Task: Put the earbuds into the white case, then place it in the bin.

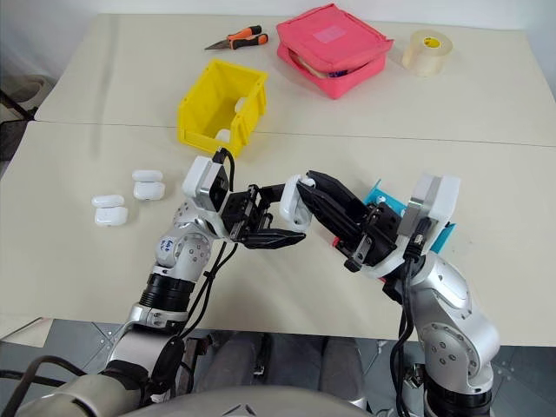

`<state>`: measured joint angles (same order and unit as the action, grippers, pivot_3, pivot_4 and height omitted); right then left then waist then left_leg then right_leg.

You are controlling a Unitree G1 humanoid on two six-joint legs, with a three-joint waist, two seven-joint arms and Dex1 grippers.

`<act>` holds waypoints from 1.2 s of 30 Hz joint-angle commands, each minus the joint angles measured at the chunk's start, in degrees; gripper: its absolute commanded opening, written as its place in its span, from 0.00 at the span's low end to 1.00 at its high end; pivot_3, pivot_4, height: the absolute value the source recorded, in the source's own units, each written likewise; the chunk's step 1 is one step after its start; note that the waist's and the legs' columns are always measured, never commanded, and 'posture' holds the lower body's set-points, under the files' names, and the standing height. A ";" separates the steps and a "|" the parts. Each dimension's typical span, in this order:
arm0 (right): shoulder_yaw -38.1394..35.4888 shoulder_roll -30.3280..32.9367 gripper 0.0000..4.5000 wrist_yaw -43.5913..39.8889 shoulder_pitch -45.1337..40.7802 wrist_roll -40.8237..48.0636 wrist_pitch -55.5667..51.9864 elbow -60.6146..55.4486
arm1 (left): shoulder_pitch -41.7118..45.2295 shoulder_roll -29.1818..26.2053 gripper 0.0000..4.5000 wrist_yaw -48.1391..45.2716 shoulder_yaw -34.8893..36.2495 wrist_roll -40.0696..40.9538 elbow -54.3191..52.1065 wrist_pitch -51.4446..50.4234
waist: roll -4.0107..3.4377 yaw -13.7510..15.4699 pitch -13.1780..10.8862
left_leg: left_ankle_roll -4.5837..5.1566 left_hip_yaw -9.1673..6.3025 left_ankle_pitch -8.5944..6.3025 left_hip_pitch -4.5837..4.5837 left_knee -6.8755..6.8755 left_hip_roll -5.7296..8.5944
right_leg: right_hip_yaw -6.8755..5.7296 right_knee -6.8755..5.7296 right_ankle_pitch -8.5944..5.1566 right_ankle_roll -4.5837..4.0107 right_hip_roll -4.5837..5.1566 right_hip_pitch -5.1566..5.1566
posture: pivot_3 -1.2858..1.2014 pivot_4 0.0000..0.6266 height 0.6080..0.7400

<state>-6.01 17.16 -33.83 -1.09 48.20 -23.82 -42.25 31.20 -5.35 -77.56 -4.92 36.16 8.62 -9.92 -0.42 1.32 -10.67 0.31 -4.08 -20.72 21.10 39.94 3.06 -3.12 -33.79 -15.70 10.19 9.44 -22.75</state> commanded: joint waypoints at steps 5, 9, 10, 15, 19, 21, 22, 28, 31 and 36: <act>3.51 -1.09 0.11 -1.77 1.01 -4.51 6.17 3.48 | 0.89 0.42 0.62 0.30 0.40 1.58 -3.35 -0.07 | 0.00 -0.02 0.00 | 0.00 0.01 0.00 0.00 0.00 0.00 | 0.01 0.00 0.00 0.00 0.00 -0.01 | 0.52 0.24 1.00; 4.91 1.16 0.11 -3.21 1.87 -5.08 5.76 4.40 | 1.21 0.79 0.62 0.31 0.78 1.40 -2.86 0.65 | 0.00 0.00 0.00 | 0.00 0.01 0.00 0.00 0.00 0.00 | 0.01 0.00 0.00 0.00 0.00 -0.01 | 0.52 0.24 1.00; 4.96 1.66 0.11 -3.28 1.97 -4.54 5.24 4.48 | 1.28 0.88 0.62 0.30 0.79 1.32 -2.73 0.80 | 0.00 0.00 0.00 | 0.00 0.01 0.00 0.00 0.00 0.01 | 0.01 0.00 0.00 0.00 0.00 -0.01 | 0.52 0.24 1.00; 4.12 5.24 0.45 -3.76 0.43 -2.72 4.01 3.57 | 1.37 1.18 0.62 -0.08 0.93 1.04 -1.96 1.51 | 0.00 -0.01 0.00 | 0.00 0.02 0.00 0.00 0.00 0.00 | 0.01 0.00 0.00 0.00 0.00 -0.01 | 0.52 0.24 1.00; -4.30 12.45 0.76 -3.49 1.16 1.93 2.46 0.16 | 0.96 0.52 0.62 0.07 0.98 -0.54 0.22 2.64 | 0.01 0.22 -0.01 | 0.01 0.02 0.00 0.02 0.01 0.01 | 0.03 0.02 0.00 0.00 0.00 -0.01 | 0.52 0.24 1.00; -9.37 16.11 0.91 -4.37 4.26 3.58 2.16 -1.18 | 0.62 0.05 0.62 -0.21 1.35 -1.35 1.72 4.21 | 0.00 0.45 -0.01 | 0.01 0.01 -0.01 0.07 0.00 0.03 | -0.01 0.05 0.00 0.00 0.01 0.00 | 0.52 0.24 1.00; -11.92 17.36 0.98 -4.71 6.01 4.25 2.23 -1.36 | 0.44 -0.23 0.62 -0.36 1.42 -1.81 2.41 5.08 | 0.01 0.40 -0.01 | 0.04 0.04 -0.02 0.06 -0.01 0.03 | 0.00 0.07 0.00 0.00 0.02 0.00 | 0.52 0.24 1.00; -28.19 23.55 0.99 -17.56 25.59 -4.67 7.68 4.89 | -0.47 -2.42 0.62 -3.32 2.57 -4.25 6.66 12.66 | 0.03 0.45 -0.02 | 0.07 0.48 -0.04 0.07 -0.02 0.02 | -0.05 0.09 0.00 0.00 0.01 0.04 | 0.52 0.24 1.00; -32.91 22.95 0.99 -22.20 31.53 -5.87 9.95 10.98 | -0.86 -2.58 0.62 -4.02 2.73 -4.20 7.38 14.67 | 0.03 0.32 -0.02 | 0.16 0.59 -0.09 -0.01 0.01 0.02 | 0.01 0.13 0.01 0.02 0.01 0.14 | 0.52 0.24 1.00; -35.22 23.62 0.99 -23.39 32.21 -8.99 11.97 16.66 | -1.69 -1.84 0.62 -4.25 2.61 -4.24 7.63 16.31 | 0.02 0.00 -0.02 | 0.20 0.66 -0.10 -0.15 0.03 -0.04 | 0.16 0.12 0.05 0.09 0.01 0.17 | 0.52 0.24 1.00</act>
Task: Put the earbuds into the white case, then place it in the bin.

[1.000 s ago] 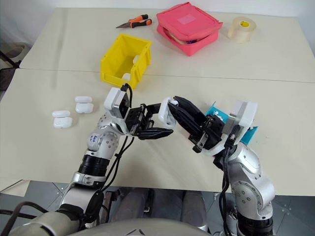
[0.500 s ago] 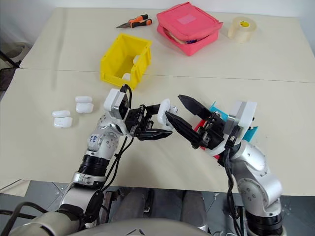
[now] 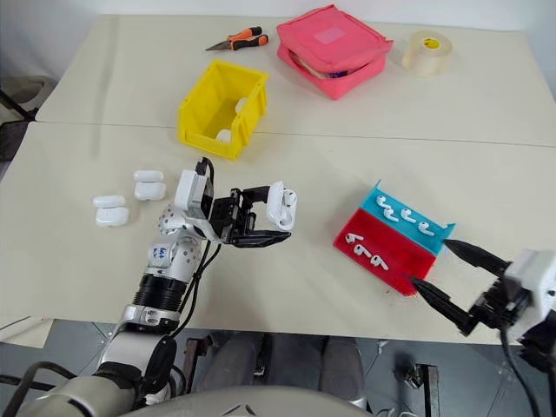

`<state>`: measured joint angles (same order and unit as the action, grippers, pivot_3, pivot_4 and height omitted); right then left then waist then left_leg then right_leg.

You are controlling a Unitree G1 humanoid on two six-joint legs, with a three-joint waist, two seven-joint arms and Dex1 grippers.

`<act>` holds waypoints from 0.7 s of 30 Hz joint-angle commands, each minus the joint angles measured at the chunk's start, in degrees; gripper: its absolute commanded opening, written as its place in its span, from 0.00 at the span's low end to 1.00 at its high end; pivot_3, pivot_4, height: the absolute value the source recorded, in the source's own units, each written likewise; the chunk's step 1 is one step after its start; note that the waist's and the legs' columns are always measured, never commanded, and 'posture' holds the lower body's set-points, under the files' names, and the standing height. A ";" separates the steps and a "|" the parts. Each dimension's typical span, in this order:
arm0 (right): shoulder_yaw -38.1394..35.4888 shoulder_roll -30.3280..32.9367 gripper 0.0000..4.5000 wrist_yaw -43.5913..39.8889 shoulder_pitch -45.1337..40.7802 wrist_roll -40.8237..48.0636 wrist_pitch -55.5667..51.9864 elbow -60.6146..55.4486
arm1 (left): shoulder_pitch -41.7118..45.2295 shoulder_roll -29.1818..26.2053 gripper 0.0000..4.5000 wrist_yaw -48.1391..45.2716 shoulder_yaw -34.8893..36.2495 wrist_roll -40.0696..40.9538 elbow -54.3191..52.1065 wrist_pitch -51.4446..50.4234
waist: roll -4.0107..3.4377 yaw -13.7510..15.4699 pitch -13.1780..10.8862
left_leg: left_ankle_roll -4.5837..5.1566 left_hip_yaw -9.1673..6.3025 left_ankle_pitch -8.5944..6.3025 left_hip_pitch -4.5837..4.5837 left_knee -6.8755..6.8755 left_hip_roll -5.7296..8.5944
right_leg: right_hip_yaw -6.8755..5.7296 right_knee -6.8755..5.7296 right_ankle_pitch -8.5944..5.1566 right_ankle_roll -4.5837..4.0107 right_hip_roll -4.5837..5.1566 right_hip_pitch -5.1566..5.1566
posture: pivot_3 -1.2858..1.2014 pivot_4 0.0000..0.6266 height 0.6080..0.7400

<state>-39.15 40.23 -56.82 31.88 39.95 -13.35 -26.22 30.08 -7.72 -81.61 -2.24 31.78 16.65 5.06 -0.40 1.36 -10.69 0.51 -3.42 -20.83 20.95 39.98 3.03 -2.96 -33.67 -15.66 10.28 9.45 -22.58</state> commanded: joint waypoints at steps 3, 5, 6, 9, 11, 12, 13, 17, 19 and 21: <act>-1.45 3.17 0.99 0.13 -2.88 -2.05 -0.18 0.85 | -0.67 1.34 0.62 -0.06 -0.22 0.13 -0.43 2.05 | -0.04 0.00 0.02 | -0.04 -0.02 0.02 -0.02 -0.01 -0.05 | 0.00 -0.02 0.00 -0.01 -0.03 -0.02 | 0.52 0.24 1.00; -0.36 7.49 0.99 2.26 -4.65 -3.48 -5.60 0.66 | -0.69 1.90 0.62 0.14 -0.24 0.14 -0.49 2.54 | -0.04 0.03 0.02 | -0.04 -0.05 0.02 -0.03 0.02 -0.04 | 0.07 -0.03 0.00 0.00 -0.02 -0.01 | 0.52 0.24 1.00; 0.36 10.52 0.99 3.35 -5.62 -3.82 -9.83 0.58 | -0.71 2.15 0.62 0.29 -0.23 0.15 -0.53 2.71 | -0.04 0.11 0.02 | -0.03 -0.08 0.02 -0.02 0.05 -0.04 | 0.08 -0.02 0.00 0.00 -0.02 -0.01 | 0.52 0.24 1.00; 2.24 18.16 0.99 5.83 -9.51 -2.53 -21.21 1.03 | -0.82 2.65 0.62 0.53 -0.36 -0.02 -0.47 3.07 | -0.04 0.21 0.01 | -0.03 -0.34 0.02 0.01 0.05 -0.02 | 0.11 0.00 0.01 0.01 0.00 -0.03 | 0.52 0.24 1.00; 4.53 21.37 0.99 7.41 -14.67 -2.80 -24.75 2.71 | -1.03 2.86 0.62 0.50 -0.48 -0.11 -0.42 3.27 | -0.05 0.22 0.02 | -0.04 -0.44 0.02 0.05 0.05 -0.04 | -0.01 0.02 0.00 -0.01 -0.01 -0.03 | 0.52 0.24 1.00; 6.60 23.45 0.99 7.23 -18.05 -2.67 -26.60 3.97 | -1.19 3.05 0.62 0.45 -0.58 -0.09 -0.40 3.37 | -0.05 0.21 0.02 | -0.04 -0.44 0.02 0.08 0.05 -0.03 | 0.00 0.04 0.00 -0.01 0.00 -0.05 | 0.52 0.24 1.00; 9.84 26.26 0.99 7.79 -21.87 -3.22 -29.81 5.42 | -1.40 3.24 0.62 0.42 -0.73 -0.08 -0.46 3.46 | -0.06 0.17 0.02 | -0.04 -0.44 0.02 0.09 0.04 -0.02 | 0.00 0.05 0.00 -0.01 0.01 -0.05 | 0.52 0.24 1.00; 21.53 30.52 0.99 8.95 -34.96 -6.64 -34.99 10.39 | -1.85 4.14 0.62 0.60 -1.24 0.02 -0.69 3.85 | -0.08 0.22 0.01 | -0.04 -0.53 0.02 0.20 0.07 0.02 | -0.07 0.09 0.01 -0.01 0.06 -0.11 | 0.52 0.24 1.00; 26.71 31.32 0.99 8.59 -39.56 -9.39 -35.29 12.03 | -2.07 4.56 0.62 0.81 -1.35 0.05 -0.85 4.06 | -0.09 0.33 0.01 | -0.04 -0.57 0.02 0.26 0.03 0.04 | -0.11 0.13 0.01 -0.01 0.07 -0.13 | 0.52 0.24 1.00; 31.20 31.79 0.99 8.07 -42.99 -12.52 -34.83 13.83 | -2.30 4.99 0.62 1.08 -1.49 -0.06 -0.98 4.29 | -0.10 0.33 0.01 | -0.04 -0.57 0.01 0.30 0.01 0.06 | -0.12 0.16 0.01 -0.01 0.07 -0.16 | 0.52 0.24 1.00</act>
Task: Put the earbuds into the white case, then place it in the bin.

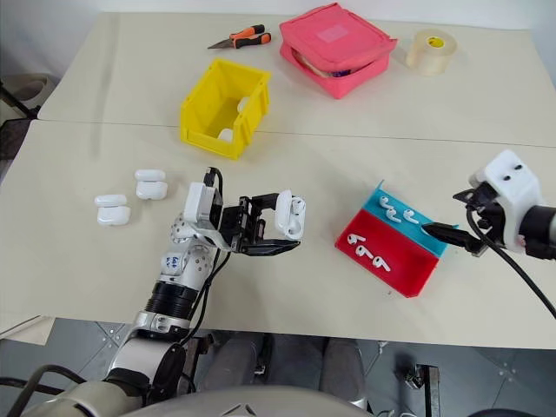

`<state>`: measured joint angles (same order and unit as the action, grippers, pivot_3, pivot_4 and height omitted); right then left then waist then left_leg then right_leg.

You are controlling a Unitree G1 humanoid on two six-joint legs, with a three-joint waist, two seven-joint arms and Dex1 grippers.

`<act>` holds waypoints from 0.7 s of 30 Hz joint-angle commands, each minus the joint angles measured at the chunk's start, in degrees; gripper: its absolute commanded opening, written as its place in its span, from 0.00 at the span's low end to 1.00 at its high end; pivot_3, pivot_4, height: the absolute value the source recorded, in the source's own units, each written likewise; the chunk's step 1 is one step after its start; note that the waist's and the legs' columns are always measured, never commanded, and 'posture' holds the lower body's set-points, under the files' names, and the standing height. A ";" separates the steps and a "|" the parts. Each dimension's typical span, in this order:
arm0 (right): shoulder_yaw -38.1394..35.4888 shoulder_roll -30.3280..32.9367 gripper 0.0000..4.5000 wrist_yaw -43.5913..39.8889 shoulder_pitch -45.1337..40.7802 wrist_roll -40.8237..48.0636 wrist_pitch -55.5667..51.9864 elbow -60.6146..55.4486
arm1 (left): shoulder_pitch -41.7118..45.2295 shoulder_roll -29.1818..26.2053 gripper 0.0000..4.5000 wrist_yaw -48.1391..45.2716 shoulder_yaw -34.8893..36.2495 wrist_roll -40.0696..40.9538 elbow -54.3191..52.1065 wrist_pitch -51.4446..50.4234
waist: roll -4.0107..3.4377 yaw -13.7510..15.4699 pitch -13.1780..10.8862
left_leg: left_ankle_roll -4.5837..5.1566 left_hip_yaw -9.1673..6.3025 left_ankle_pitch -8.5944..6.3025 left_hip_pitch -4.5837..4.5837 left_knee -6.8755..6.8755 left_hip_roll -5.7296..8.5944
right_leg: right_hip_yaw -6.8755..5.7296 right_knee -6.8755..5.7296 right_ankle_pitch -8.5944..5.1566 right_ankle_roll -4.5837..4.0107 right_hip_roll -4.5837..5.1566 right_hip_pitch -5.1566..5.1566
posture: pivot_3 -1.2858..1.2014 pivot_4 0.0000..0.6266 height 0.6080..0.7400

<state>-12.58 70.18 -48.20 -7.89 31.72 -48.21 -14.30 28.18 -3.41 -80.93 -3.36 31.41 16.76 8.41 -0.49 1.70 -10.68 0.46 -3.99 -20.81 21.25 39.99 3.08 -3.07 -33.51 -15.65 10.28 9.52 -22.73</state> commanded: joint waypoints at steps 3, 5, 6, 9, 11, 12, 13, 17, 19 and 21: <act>10.99 2.35 0.99 -2.58 -7.58 -8.76 1.71 4.48 | -1.22 1.12 0.62 0.82 -0.54 0.35 -1.78 1.13 | 0.00 -0.20 0.00 | 0.02 0.04 -0.01 0.02 0.01 0.05 | 0.03 0.00 0.01 0.01 0.04 -0.03 | 0.52 0.24 1.00; 14.49 2.28 0.99 -4.91 -10.11 -11.05 2.77 6.21 | -1.94 1.27 0.62 1.16 -0.58 0.46 -2.47 1.17 | -0.01 -0.28 0.01 | 0.02 0.07 -0.01 0.01 0.03 0.03 | 0.03 -0.02 0.01 0.02 0.03 -0.03 | 0.52 0.24 1.00; 15.61 2.25 0.99 -5.83 -10.94 -11.95 3.21 6.88 | -2.14 1.30 0.62 1.29 -0.59 0.50 -2.67 1.17 | -0.01 -0.29 0.01 | 0.02 0.07 -0.01 0.00 0.03 0.03 | 0.03 -0.03 0.01 0.02 0.04 -0.03 | 0.52 0.24 1.00; 18.99 1.14 0.99 -8.52 -14.02 -14.87 5.93 10.42 | -2.74 1.38 0.62 1.59 -0.45 0.50 -2.75 1.54 | -0.02 -0.29 0.01 | 0.00 0.09 0.00 -0.01 0.06 0.03 | 0.04 -0.05 0.02 0.04 0.03 -0.04 | 0.52 0.24 1.00; 20.72 0.62 0.95 -10.34 -15.53 -16.55 7.49 12.23 | -2.89 1.42 0.62 1.71 -0.45 0.49 -2.75 1.68 | -0.02 -0.31 0.01 | 0.00 0.11 0.00 0.00 0.05 0.03 | 0.06 -0.03 0.03 0.06 0.03 -0.05 | 0.52 0.24 1.00; 21.33 0.47 0.90 -11.06 -16.02 -17.28 8.09 12.85 | -2.90 1.43 0.62 1.73 -0.46 0.49 -2.72 1.73 | -0.03 -0.31 0.01 | 0.00 0.11 0.00 -0.01 0.04 0.03 | 0.07 -0.03 0.03 0.06 0.03 -0.06 | 0.52 0.24 1.00; 21.98 0.36 0.85 -11.88 -16.43 -18.00 8.88 13.42 | -2.85 1.45 0.62 1.75 -0.45 0.49 -2.64 1.81 | -0.03 -0.28 0.01 | 0.00 0.11 0.00 0.00 0.03 0.02 | 0.06 -0.03 0.03 0.06 0.03 -0.07 | 0.52 0.24 1.00; 23.03 -0.72 0.54 -14.11 -17.39 -19.65 10.02 14.82 | -2.61 1.49 0.62 1.82 -0.30 0.53 -2.32 2.15 | -0.02 -0.31 0.01 | 0.00 0.12 0.00 0.00 0.04 0.02 | 0.06 -0.03 0.03 0.06 0.03 -0.07 | 0.52 0.24 1.00; 23.41 -0.90 0.47 -14.98 -17.63 -20.62 10.35 15.37 | -2.50 1.48 0.62 1.88 -0.21 0.56 -2.22 2.24 | -0.02 -0.30 0.01 | 0.00 0.12 0.00 0.00 0.05 0.02 | 0.06 -0.04 0.03 0.06 0.03 -0.07 | 0.52 0.24 1.00; 23.40 -1.43 0.47 -15.34 -17.98 -21.39 10.81 16.30 | -2.40 1.40 0.62 1.89 -0.11 0.62 -2.14 2.28 | -0.02 -0.28 0.01 | 0.00 0.12 0.00 -0.01 0.07 0.02 | 0.06 -0.05 0.03 0.06 0.03 -0.06 | 0.52 0.24 1.00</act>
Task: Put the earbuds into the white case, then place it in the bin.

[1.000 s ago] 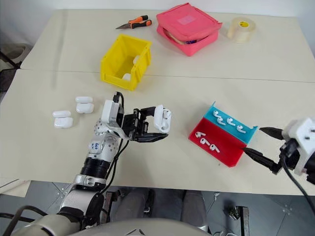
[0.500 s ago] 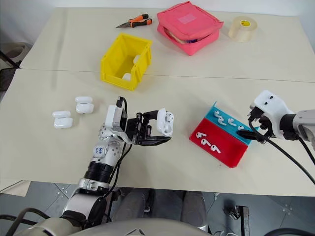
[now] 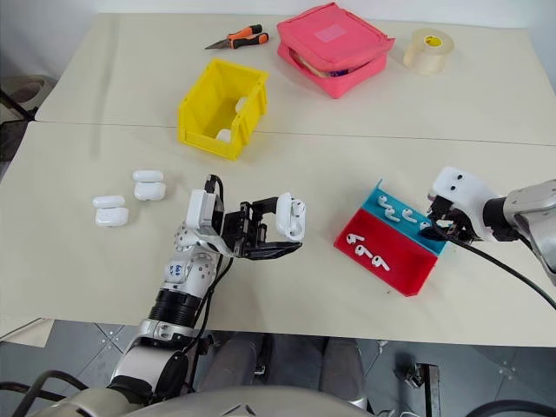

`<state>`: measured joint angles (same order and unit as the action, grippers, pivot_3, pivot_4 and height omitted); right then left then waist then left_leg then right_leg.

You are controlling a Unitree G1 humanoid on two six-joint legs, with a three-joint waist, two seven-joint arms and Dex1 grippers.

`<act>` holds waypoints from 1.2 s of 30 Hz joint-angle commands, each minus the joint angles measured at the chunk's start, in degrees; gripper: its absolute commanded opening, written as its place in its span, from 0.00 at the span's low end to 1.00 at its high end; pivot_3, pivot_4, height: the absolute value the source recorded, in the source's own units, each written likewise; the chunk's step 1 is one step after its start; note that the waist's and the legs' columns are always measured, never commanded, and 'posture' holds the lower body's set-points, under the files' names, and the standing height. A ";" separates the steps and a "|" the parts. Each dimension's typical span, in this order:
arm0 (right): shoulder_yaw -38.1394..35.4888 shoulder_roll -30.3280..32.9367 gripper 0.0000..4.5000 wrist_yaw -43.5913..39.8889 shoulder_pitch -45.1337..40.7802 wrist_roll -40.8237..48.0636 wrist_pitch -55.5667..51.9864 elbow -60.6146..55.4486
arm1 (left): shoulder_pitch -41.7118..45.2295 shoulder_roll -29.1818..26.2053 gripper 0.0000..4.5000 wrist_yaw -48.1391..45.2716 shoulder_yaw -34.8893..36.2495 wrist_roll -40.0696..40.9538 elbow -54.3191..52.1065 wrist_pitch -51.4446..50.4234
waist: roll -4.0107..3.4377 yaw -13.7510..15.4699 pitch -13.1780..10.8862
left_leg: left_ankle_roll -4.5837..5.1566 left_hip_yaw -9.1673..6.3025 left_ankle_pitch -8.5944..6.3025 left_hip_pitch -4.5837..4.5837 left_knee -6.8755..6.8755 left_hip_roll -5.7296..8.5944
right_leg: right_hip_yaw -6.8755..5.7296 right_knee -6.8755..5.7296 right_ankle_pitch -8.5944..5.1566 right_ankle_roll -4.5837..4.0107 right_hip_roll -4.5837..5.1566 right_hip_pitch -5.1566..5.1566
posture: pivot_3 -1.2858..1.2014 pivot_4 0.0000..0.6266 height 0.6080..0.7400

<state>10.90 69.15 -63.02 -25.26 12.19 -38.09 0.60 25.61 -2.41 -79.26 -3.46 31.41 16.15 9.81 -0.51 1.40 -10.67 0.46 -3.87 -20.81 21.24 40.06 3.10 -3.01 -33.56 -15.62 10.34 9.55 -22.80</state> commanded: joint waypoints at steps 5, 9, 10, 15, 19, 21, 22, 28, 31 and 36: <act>0.14 -1.15 0.47 -2.05 -0.93 -3.27 1.52 2.59 | 0.38 0.16 0.62 0.25 0.09 0.73 -1.49 0.84 | 0.00 0.02 0.00 | 0.00 0.00 0.00 0.00 0.00 0.00 | 0.00 0.00 0.00 0.00 0.00 0.00 | 0.52 0.24 1.00; 0.18 -1.63 0.43 -2.81 -0.67 -3.91 1.50 2.58 | 0.56 -0.05 0.62 0.21 0.17 0.79 -1.53 0.74 | 0.00 0.00 0.00 | 0.00 0.00 0.00 -0.01 0.00 0.00 | 0.00 -0.01 0.00 0.00 0.00 0.00 | 0.52 0.24 1.00; 0.16 -1.74 0.39 -2.93 -0.64 -4.02 1.40 2.56 | 0.60 -0.09 0.62 0.20 0.18 0.80 -1.53 0.71 | 0.01 -0.01 0.00 | 0.00 -0.01 0.00 -0.01 0.00 0.00 | 0.00 0.00 0.00 0.00 0.00 0.00 | 0.52 0.24 1.00; -0.02 -2.21 0.10 -3.17 -0.44 -4.55 0.90 2.49 | 0.89 -0.24 0.62 0.14 0.18 0.86 -1.58 0.51 | 0.03 0.02 0.01 | 0.00 0.00 0.00 -0.04 0.03 -0.01 | 0.00 -0.02 0.00 0.00 0.00 0.03 | 0.52 0.24 1.00; -0.59 -2.75 0.10 -2.44 -0.31 -4.85 0.59 2.41 | 1.13 -0.31 0.62 0.07 0.11 0.90 -1.60 0.32 | 0.04 -0.01 0.02 | -0.01 -0.01 0.00 -0.05 0.05 -0.01 | 0.00 -0.04 0.00 0.00 0.00 0.05 | 0.52 0.24 1.00; -1.22 -2.62 0.10 -2.50 -0.01 -4.49 0.20 1.74 | 1.27 -0.30 0.62 -0.02 0.03 0.90 -1.52 0.25 | 0.04 0.00 0.02 | -0.01 -0.01 0.00 -0.06 0.05 -0.01 | 0.00 -0.04 0.00 0.00 0.00 0.06 | 0.52 0.24 1.00; -1.67 -2.42 0.10 -2.49 0.21 -4.30 0.06 1.30 | 1.35 -0.29 0.62 -0.07 -0.02 0.89 -1.49 0.20 | 0.04 0.03 0.02 | -0.01 -0.01 0.00 -0.06 0.05 -0.01 | 0.00 -0.04 0.00 0.00 0.00 0.06 | 0.52 0.24 1.00; -10.80 0.02 0.10 -3.99 2.73 1.70 -4.58 -5.37 | 2.24 -0.01 0.62 -0.28 -0.25 0.91 -1.20 -0.20 | 0.01 0.15 0.01 | -0.01 -0.03 0.00 -0.02 0.03 0.01 | 0.00 -0.02 0.00 0.00 0.00 0.03 | 0.52 0.24 1.00; -17.55 0.68 0.10 -4.21 4.64 5.32 -7.62 -9.36 | 3.04 0.28 0.62 -0.56 -0.25 0.96 -0.57 -0.44 | -0.01 0.14 -0.01 | -0.01 -0.02 0.00 0.02 -0.01 0.00 | -0.01 0.00 0.00 0.00 0.00 -0.01 | 0.52 0.24 1.00; -31.90 -8.68 0.10 0.51 6.73 17.03 -14.69 -18.67 | 5.46 1.48 0.62 -0.35 -0.15 1.03 1.60 -0.93 | 0.02 0.24 -0.01 | -0.01 -0.03 0.00 0.01 0.02 -0.01 | -0.02 -0.02 0.00 0.00 0.00 0.01 | 0.52 0.24 1.00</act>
<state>-17.09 62.83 -64.10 -19.20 24.75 -51.22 -14.38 30.32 -1.70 -79.66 -3.38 31.45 17.55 9.24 -0.49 1.65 -10.67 0.44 -3.91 -20.82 21.25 40.08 3.09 -3.04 -33.58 -15.62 10.34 9.55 -22.78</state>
